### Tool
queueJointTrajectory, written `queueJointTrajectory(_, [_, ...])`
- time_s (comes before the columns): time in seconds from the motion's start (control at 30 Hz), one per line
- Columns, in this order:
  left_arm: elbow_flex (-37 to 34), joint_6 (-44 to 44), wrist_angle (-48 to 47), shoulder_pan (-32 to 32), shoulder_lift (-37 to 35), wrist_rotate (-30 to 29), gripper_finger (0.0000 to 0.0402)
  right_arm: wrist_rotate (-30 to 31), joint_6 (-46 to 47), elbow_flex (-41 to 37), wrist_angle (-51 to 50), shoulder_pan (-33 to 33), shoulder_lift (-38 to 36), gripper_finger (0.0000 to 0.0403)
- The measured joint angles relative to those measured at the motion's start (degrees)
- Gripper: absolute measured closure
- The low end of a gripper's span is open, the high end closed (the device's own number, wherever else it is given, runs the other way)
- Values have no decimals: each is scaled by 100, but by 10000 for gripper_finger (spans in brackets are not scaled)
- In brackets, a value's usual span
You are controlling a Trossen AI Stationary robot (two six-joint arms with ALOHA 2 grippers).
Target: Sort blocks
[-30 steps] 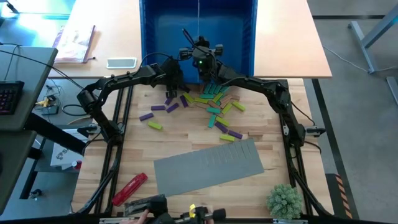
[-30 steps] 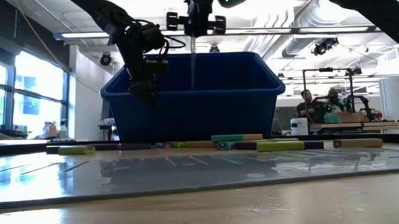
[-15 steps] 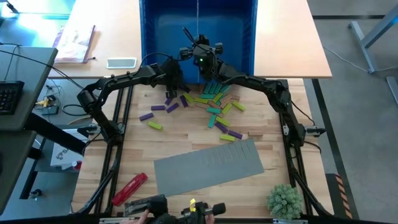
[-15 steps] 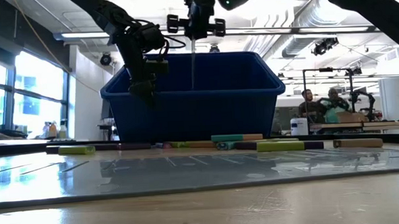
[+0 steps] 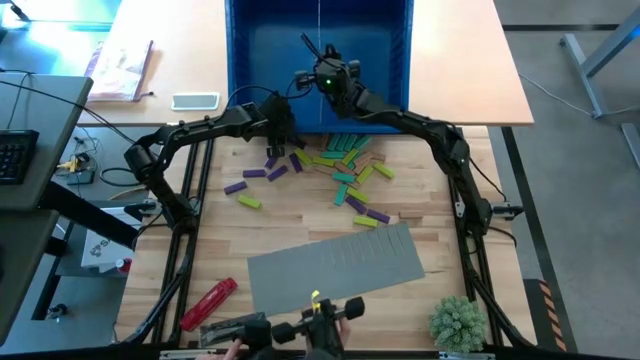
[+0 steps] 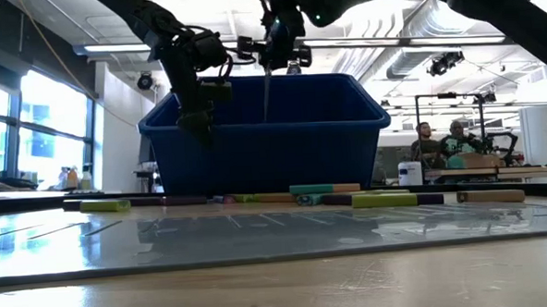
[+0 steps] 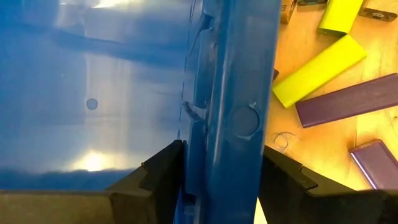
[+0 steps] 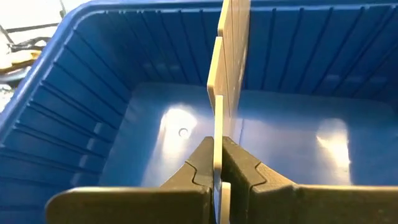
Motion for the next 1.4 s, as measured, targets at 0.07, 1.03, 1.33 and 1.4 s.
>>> queueJointTrajectory(0.07, [0, 0, 4, 0, 0, -4, 243, -146, -19, 0, -29, -66, 59, 403])
queueJointTrajectory(1.03, [-13, 18, -68, 7, 11, 36, 243, -32, -238, 15, 109, -285, 926, 403])
queueJointTrajectory(1.33, [-13, 4, -71, 9, 15, 28, 243, -27, -33, 9, -5, -319, 926, 403])
queueJointTrajectory(1.4, [-11, 4, -67, 9, 15, 20, 243, -115, -26, 9, -16, -357, 926, 403])
